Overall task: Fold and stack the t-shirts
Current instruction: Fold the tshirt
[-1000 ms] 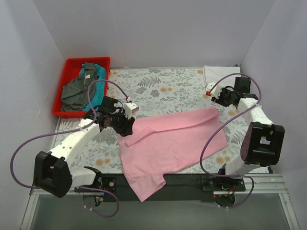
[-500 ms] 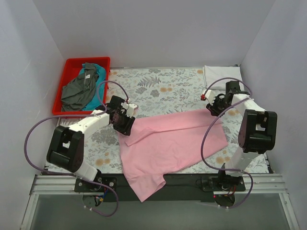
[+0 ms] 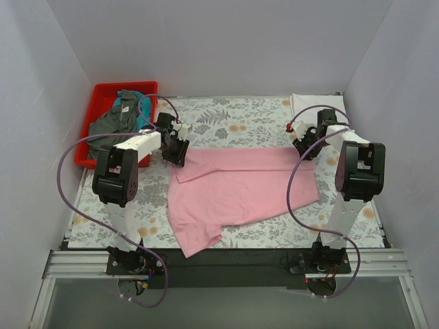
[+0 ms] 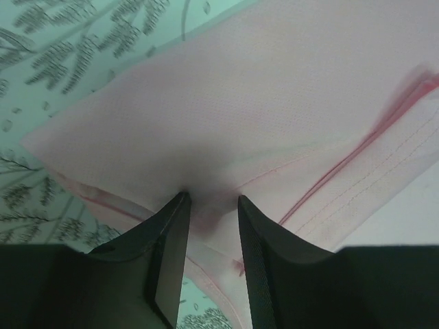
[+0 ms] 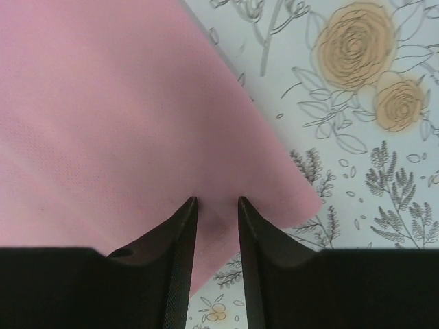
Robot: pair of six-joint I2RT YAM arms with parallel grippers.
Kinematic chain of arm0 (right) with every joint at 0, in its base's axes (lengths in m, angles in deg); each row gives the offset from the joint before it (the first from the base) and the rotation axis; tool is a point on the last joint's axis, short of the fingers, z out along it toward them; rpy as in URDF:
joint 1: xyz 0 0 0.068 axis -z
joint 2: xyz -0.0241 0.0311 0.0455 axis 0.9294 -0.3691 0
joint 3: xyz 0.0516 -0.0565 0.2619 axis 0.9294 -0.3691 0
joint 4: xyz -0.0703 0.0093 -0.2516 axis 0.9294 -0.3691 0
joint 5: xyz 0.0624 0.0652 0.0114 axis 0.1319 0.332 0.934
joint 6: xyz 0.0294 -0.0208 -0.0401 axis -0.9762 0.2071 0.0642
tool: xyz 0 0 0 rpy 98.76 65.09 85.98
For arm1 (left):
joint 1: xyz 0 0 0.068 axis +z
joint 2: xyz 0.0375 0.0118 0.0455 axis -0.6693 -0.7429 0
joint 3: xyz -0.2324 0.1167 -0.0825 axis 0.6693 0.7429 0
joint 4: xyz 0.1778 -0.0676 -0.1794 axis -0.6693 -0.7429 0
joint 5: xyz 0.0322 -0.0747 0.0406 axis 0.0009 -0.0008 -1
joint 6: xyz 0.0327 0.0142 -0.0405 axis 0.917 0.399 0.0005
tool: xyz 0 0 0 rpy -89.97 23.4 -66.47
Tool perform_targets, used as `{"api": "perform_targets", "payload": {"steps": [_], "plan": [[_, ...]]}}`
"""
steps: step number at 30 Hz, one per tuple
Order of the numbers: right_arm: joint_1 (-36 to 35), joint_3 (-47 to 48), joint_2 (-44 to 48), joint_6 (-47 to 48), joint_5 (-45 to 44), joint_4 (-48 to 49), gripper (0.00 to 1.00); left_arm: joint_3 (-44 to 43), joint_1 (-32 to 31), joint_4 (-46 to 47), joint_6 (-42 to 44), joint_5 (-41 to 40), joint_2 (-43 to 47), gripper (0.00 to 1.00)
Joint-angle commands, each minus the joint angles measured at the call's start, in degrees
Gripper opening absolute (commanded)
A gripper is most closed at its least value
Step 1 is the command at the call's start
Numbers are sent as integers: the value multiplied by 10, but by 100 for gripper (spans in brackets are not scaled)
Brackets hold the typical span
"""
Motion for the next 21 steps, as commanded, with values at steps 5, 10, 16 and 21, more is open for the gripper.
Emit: {"api": "perform_targets", "payload": {"steps": [5,10,16,21], "plan": [[-1,83,22,-42,8,-37,39,-61,11,-47,-5,85,29,38],[-4,81,64,-39,53,-146,42,-38,9,-72,-10,117,92,41],[-7,24,81,-57,48,-226,44,10,4,-79,-1,117,130,43],[-15,-18,83,-80,40,-226,48,26,1,-70,-2,119,144,43]]}}
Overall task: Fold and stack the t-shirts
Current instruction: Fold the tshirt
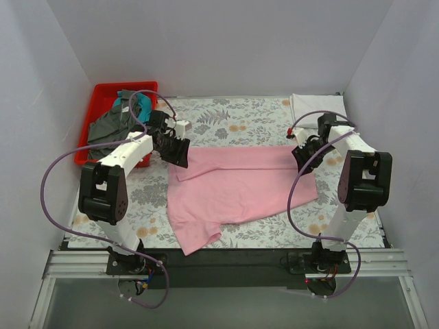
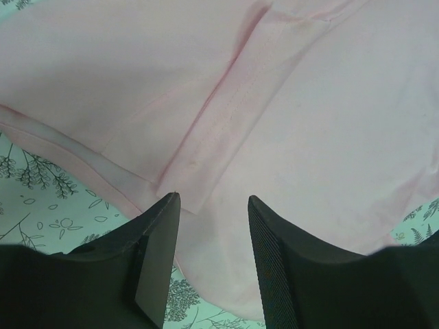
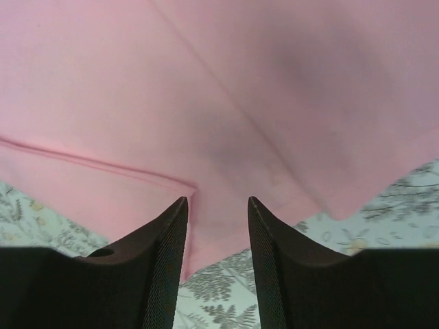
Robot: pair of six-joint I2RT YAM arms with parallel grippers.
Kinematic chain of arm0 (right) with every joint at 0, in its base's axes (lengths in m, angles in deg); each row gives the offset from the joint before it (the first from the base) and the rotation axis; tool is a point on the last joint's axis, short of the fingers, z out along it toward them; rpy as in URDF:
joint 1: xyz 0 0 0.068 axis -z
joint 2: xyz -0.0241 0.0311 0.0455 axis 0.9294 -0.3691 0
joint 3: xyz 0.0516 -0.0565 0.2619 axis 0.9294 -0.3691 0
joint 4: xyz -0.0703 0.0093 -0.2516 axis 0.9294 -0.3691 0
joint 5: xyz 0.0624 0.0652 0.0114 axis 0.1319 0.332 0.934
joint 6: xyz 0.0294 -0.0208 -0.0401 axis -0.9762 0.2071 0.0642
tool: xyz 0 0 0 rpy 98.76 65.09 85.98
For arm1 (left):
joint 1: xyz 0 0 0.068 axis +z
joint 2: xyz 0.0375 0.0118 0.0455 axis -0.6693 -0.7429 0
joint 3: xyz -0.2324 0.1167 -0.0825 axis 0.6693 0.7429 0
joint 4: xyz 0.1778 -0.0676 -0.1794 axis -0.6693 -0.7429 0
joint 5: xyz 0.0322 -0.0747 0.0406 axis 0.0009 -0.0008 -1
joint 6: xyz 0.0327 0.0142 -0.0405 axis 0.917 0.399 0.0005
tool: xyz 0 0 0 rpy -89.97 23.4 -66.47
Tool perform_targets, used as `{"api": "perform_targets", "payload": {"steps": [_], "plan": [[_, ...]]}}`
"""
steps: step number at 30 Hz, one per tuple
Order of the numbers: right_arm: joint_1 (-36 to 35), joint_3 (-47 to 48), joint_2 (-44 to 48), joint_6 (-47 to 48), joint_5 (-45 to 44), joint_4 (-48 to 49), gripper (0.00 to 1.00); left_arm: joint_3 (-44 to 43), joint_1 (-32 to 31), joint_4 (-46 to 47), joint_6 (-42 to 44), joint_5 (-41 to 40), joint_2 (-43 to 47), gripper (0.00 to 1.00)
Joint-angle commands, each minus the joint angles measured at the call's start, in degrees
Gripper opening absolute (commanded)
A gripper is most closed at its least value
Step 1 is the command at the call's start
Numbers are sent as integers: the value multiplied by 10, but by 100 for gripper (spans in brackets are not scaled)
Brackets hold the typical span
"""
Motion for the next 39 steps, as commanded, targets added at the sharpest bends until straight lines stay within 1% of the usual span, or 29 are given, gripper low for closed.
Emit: {"api": "perform_targets", "payload": {"steps": [1,10,16,18,19,20,22,23,26,29,34,37,39], "plan": [[-8,-18,9,-25,8,-37,48,14,-4,-1,2,14,26,43],[-17,-36,-20,-37,10,-28,49,29,-6,5,2,10,31,43],[-17,-47,-32,-36,5,-23,48,31,-7,6,3,7,32,44],[-18,-51,-30,-36,8,-24,45,32,-7,7,4,7,32,44],[-19,-53,-27,-35,8,-25,43,33,-6,8,4,6,33,43],[-20,-55,-22,-34,10,-25,36,33,-7,8,4,3,33,43],[-20,-63,-12,-31,8,-29,28,33,-7,9,5,0,34,43],[-20,-65,2,-28,8,-31,21,33,-7,8,6,0,37,43],[-19,-81,43,-12,-1,-48,12,36,-7,6,10,0,42,43],[-19,-108,89,5,-18,-65,9,39,-7,2,12,0,46,41],[-17,-159,145,46,-63,-90,9,46,-7,-2,20,0,58,40],[-15,-208,174,74,-97,-92,15,41,-7,-3,24,-3,61,40],[-12,-232,188,83,-113,-93,29,37,-7,-4,24,-4,61,40]]}}
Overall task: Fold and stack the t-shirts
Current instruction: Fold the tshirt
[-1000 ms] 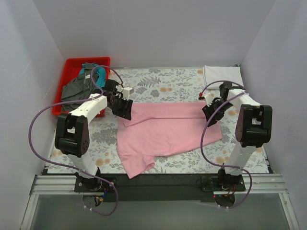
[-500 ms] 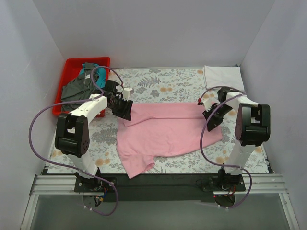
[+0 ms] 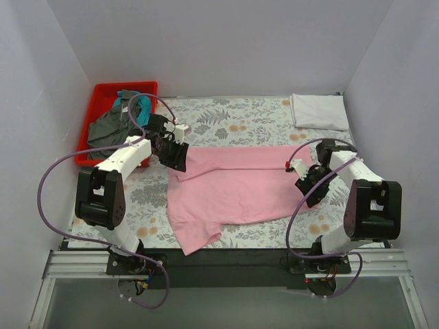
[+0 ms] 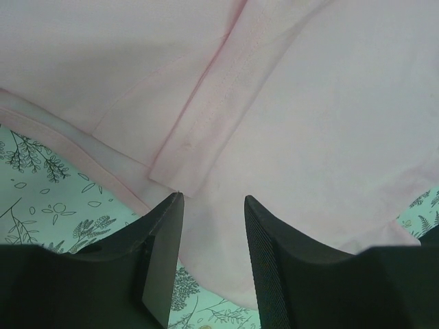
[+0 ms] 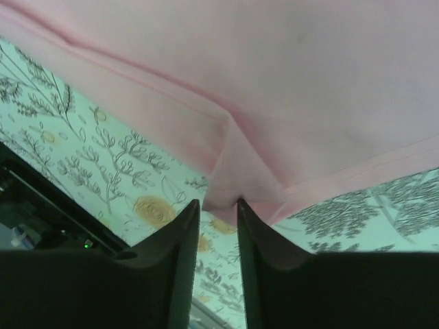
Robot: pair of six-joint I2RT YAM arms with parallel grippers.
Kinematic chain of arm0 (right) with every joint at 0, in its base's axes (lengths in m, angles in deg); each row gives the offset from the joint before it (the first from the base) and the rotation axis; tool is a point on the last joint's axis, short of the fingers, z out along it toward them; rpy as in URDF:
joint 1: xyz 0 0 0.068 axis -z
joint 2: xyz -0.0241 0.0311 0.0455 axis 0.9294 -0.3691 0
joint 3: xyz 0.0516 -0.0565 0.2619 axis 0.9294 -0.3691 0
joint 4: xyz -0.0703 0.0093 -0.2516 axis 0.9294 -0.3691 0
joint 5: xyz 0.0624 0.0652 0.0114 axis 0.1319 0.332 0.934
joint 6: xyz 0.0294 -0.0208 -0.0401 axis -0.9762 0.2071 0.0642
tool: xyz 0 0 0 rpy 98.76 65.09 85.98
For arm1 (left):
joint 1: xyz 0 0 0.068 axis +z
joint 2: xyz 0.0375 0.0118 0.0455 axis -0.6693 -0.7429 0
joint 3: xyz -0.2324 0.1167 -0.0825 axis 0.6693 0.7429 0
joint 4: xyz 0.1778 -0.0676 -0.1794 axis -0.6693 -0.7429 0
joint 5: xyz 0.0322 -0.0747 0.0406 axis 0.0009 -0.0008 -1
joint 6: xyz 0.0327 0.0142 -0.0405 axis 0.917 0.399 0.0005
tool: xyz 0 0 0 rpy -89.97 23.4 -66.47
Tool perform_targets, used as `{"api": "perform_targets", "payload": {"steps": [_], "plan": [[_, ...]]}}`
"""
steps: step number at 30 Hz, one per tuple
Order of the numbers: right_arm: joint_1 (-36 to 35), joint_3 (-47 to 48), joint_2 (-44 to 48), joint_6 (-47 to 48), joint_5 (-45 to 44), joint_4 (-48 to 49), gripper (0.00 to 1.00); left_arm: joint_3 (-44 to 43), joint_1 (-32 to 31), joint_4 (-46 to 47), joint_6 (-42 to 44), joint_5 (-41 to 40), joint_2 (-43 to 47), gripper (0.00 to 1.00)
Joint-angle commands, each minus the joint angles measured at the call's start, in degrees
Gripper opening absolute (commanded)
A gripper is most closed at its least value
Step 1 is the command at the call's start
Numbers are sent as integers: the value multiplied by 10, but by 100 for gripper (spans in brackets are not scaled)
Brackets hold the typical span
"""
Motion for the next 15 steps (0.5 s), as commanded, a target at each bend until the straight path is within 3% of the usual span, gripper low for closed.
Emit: {"api": "perform_targets", "payload": {"steps": [1,2,3,9,15], "plan": [[7,-30,21,50,-50,-28,36,-6,-2,-5,10,-3,30,40],[18,-26,26,51,-50,-31,47,-13,-2,-6,9,-3,28,40],[24,-10,27,50,-47,-32,49,-14,-2,-7,7,-2,27,40],[70,92,8,18,65,-10,48,10,-5,8,5,1,25,40],[68,170,-69,26,80,33,47,-19,-7,3,14,-21,-29,40]]}}
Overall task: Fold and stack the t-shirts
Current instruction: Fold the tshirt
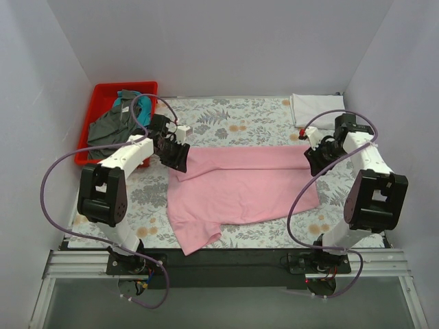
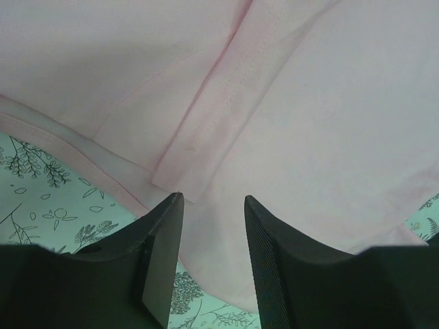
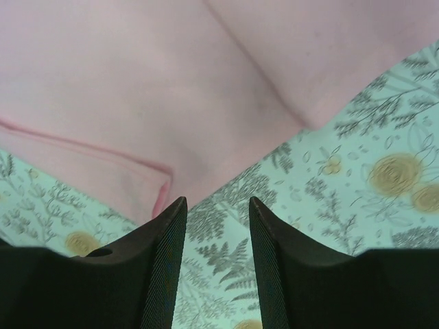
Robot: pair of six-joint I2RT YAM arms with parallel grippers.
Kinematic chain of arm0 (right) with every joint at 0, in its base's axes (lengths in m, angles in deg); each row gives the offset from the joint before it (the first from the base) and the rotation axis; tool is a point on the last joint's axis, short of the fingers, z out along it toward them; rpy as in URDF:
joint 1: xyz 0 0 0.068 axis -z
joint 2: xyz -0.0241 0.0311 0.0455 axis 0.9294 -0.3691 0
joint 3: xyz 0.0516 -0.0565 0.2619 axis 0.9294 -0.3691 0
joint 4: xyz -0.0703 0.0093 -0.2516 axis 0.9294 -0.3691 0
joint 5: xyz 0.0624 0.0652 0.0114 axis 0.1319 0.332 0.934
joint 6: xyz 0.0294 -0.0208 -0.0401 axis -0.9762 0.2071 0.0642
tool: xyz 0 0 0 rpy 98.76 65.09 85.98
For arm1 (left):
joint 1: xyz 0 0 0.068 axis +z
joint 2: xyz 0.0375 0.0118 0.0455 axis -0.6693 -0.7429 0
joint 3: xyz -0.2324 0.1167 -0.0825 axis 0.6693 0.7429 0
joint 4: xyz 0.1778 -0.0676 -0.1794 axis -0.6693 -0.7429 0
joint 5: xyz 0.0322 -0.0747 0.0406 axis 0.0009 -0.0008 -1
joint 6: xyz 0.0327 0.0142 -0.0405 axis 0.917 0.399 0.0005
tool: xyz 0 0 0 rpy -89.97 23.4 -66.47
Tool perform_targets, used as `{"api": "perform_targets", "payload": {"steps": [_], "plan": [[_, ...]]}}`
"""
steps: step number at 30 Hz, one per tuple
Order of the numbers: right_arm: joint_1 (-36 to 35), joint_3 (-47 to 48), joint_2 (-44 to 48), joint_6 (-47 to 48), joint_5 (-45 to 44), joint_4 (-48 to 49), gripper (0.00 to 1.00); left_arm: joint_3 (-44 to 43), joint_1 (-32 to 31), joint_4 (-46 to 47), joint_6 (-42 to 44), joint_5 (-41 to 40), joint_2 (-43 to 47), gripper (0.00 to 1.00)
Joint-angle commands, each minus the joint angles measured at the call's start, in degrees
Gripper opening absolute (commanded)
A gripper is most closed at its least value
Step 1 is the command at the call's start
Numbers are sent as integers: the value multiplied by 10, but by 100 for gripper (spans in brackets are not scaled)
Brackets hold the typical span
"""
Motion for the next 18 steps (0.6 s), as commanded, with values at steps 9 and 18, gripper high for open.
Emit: {"api": "perform_targets", "payload": {"steps": [9,18], "plan": [[-32,88,-118,38,-11,92,50,-40,-4,-6,19,-41,-56,42],[-63,62,-152,89,-62,143,51,-50,-4,-16,29,-54,-85,44]]}}
